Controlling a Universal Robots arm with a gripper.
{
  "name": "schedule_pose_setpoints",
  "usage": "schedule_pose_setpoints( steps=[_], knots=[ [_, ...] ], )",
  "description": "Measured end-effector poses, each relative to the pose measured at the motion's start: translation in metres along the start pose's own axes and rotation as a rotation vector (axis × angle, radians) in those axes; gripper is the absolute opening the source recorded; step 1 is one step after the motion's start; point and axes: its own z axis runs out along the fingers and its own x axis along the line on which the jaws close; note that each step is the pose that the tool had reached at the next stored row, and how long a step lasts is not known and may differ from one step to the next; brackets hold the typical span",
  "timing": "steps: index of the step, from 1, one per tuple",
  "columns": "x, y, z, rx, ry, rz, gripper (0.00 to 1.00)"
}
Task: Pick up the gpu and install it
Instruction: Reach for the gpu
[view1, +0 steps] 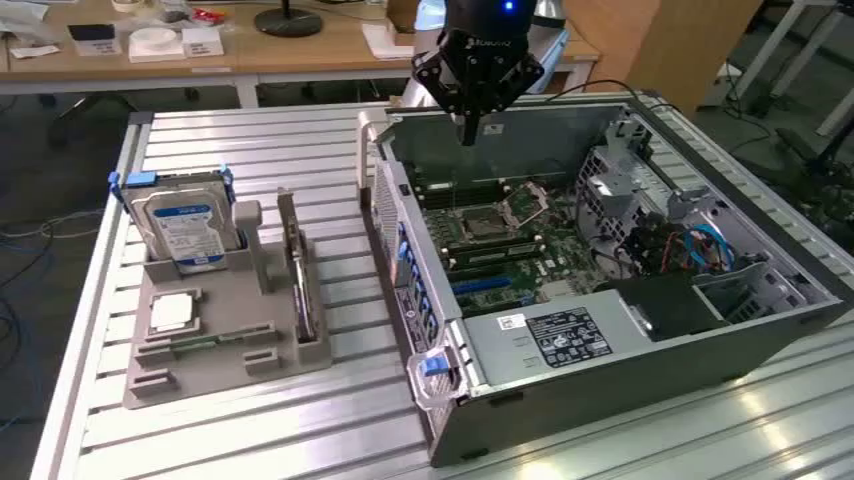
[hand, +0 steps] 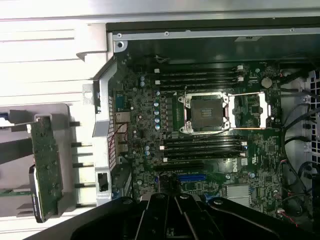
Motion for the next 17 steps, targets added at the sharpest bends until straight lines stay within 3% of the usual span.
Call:
schedule_pose_setpoints(
  steps=[11,17],
  knots=[
    [0.002,-0.0002,-0.0001,0.0001,0.0001,0.0,0.11],
    [0.015,-0.0011,-0.0004,0.0,0.0,0.0,0.11]
  ],
)
